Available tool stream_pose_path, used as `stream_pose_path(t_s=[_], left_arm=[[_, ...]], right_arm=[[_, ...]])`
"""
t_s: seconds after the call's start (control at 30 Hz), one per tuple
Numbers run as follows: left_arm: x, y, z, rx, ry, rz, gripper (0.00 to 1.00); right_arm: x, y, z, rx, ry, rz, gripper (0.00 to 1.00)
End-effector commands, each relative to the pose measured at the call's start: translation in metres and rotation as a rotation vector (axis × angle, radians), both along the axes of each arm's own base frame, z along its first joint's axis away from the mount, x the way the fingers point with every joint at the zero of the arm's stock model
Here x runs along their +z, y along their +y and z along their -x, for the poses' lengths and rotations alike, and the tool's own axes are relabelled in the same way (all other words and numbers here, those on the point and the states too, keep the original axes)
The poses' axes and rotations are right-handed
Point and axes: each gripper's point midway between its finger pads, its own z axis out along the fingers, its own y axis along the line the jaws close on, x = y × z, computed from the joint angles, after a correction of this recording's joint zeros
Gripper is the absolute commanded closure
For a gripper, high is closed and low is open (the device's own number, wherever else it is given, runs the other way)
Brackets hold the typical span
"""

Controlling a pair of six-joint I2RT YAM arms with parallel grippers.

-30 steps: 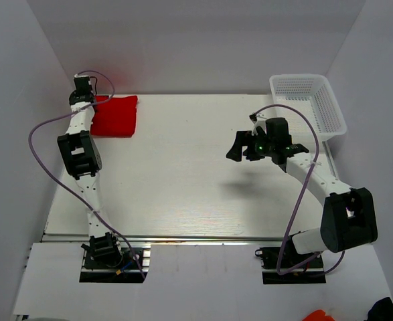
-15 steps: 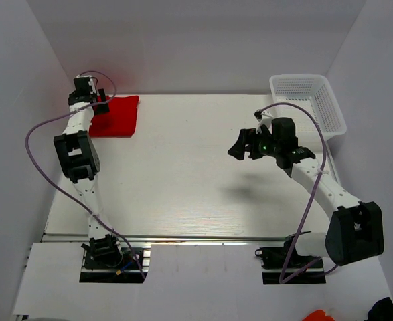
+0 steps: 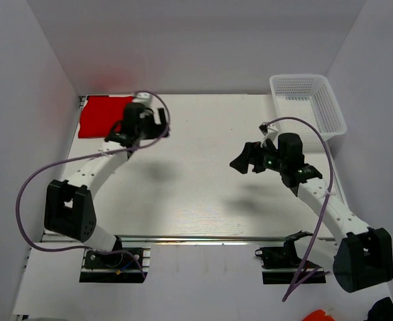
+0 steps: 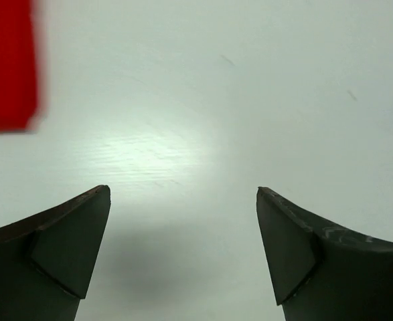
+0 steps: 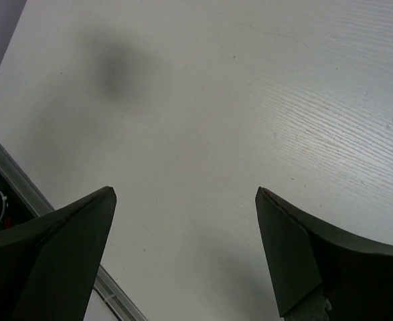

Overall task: Fold and stack the t-shirts
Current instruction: Put the neatly folded tshirt into the corner of the board with the left arm

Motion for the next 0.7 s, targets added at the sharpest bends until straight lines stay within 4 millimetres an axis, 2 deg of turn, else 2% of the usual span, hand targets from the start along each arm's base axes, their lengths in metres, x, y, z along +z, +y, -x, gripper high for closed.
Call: stream_pose_path(t_s=[0.0, 0.03, 0.07, 0.13, 0.17, 0.2, 0.23, 0.33, 0.43, 0.63, 0.67], left_arm=[[-0.011, -0.064, 0.034, -0.125, -0.008, 0.061, 0.0], [-0.026, -0.093, 0.06, -0.202, 0.027, 0.058, 0.0], [-0.04, -0.105, 0.076, -0.255, 0.052, 0.062, 0.0], [-0.043, -0.128, 0.098, -0.335, 0.058, 0.068, 0.0], [-0.035, -0.13, 0.106, -0.353, 0.038, 0.062, 0.0], [-0.04, -0.123, 0.112, -0.326, 0.039, 0.016, 0.0], [-0.039, -0.122, 0.118, -0.322, 0.032, 0.004, 0.0], [-0.022, -0.113, 0.138, -0.346, -0.056, -0.018, 0.0], [-0.017, -0.106, 0.155, -0.347, -0.09, -0.011, 0.0], [-0.023, -0.087, 0.164, -0.3, -0.081, -0.061, 0.0], [-0.016, -0.084, 0.163, -0.286, -0.101, -0.058, 0.0]], right_arm=[[0.006, -0.007, 0.014, -0.005, -0.03, 0.004, 0.1], [-0.009, -0.011, 0.021, -0.016, -0.007, 0.021, 0.1], [-0.006, -0.015, 0.022, -0.04, -0.033, 0.023, 0.1], [-0.017, -0.024, 0.026, -0.084, -0.051, 0.028, 0.1], [-0.02, -0.027, 0.026, -0.119, -0.049, 0.029, 0.1], [-0.013, -0.032, 0.024, -0.153, -0.09, 0.022, 0.1], [-0.025, -0.034, 0.028, -0.163, -0.073, 0.027, 0.1], [-0.028, -0.038, 0.029, -0.197, -0.069, 0.014, 0.1], [-0.033, -0.039, 0.03, -0.204, -0.057, 0.018, 0.1], [-0.032, -0.037, 0.025, -0.229, -0.09, -0.028, 0.1], [-0.031, -0.036, 0.025, -0.219, -0.1, -0.037, 0.1]])
